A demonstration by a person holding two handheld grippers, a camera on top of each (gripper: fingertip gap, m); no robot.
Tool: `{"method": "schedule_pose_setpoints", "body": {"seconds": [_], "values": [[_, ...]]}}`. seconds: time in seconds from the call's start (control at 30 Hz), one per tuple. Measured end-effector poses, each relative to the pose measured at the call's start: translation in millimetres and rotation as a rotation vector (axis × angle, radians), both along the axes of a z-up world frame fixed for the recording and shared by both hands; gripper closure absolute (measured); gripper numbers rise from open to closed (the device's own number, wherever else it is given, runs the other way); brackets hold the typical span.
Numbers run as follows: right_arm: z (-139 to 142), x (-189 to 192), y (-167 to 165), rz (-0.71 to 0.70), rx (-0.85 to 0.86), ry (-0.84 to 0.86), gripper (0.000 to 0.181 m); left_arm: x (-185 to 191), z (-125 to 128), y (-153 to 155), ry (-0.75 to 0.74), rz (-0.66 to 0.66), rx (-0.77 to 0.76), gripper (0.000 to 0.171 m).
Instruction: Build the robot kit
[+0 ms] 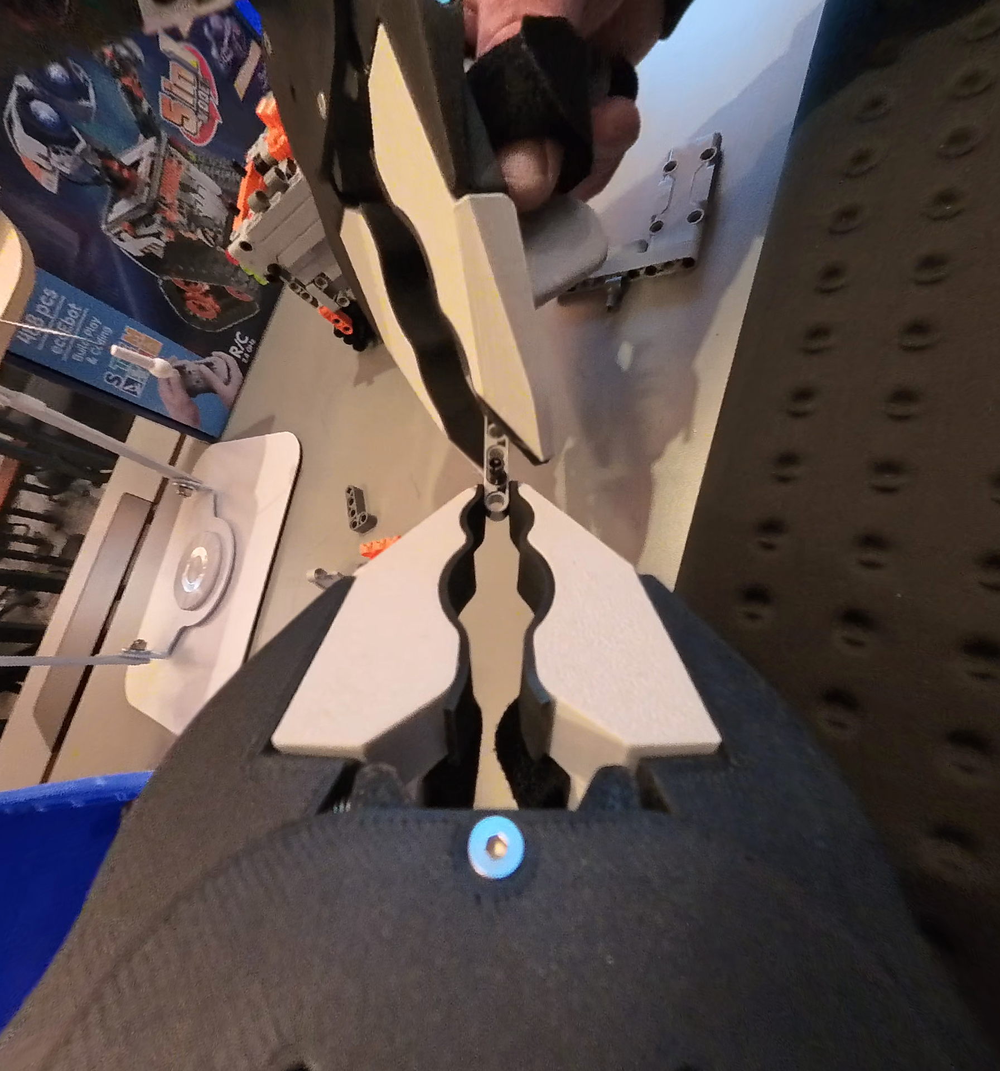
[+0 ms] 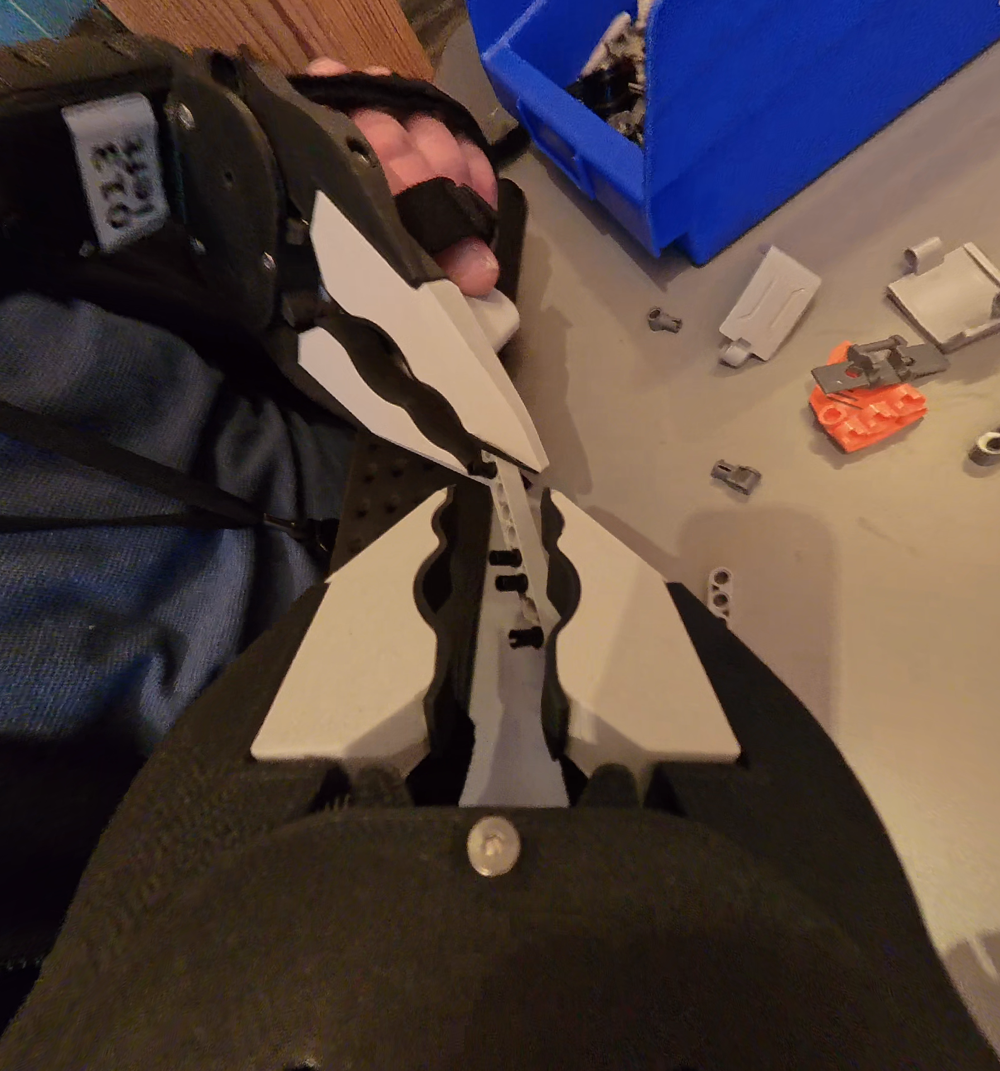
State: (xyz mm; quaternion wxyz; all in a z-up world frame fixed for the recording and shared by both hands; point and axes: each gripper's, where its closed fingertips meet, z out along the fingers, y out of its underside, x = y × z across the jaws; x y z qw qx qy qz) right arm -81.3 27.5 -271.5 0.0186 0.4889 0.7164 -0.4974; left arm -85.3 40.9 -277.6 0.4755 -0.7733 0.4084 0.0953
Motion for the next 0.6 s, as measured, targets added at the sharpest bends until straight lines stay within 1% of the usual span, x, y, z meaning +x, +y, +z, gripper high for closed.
{"method": "schedule_pose_setpoints", "body": {"seconds": [0.13,0.2,0.27,0.37,0.43,0.5,0.53,0.57,0.6], "values": [[9.0,0.4,-4.2,0.007,-0.102,-0.004,0.156,1.4,1.0,-0.7,0.048,-0.005,0.028,0.167],[8.1,0.1,-3.2,-0.004,-0.116,-0.018,0.16,1.7,0.7,-0.4,0.08,-0.002,0.041,0.167],[7.5,-0.7,-3.7,-0.011,-0.127,-0.024,0.16,1.8,-1.0,0.2,0.117,0.002,0.048,0.167],[4.0,-0.5,-4.0,-0.011,-0.086,-0.024,0.167,2.2,-4.0,0.4,0.152,0.004,0.047,0.167],[3.0,-0.2,-4.8,-0.004,-0.034,-0.009,0.168,2.5,-4.8,0.1,0.163,0.005,0.047,0.167],[-2.8,-1.4,-5.0,-0.01,0.013,-0.022,0.168,0.6,-11.2,0.5,0.185,0.013,0.022,0.167],[-5.1,-0.6,-5.4,-0.005,0.023,-0.028,0.168,1.6,-14.5,0.0,0.183,0.006,0.007,0.166],[-2.8,0.3,-5.2,-0.007,-0.003,-0.03,0.167,2.6,-12.2,0.2,0.167,0.005,0.015,0.166],[2.3,-0.3,-2.1,-0.025,-0.033,-0.021,0.149,3.2,-8.8,0.4,0.129,0.006,0.012,0.167]]}}
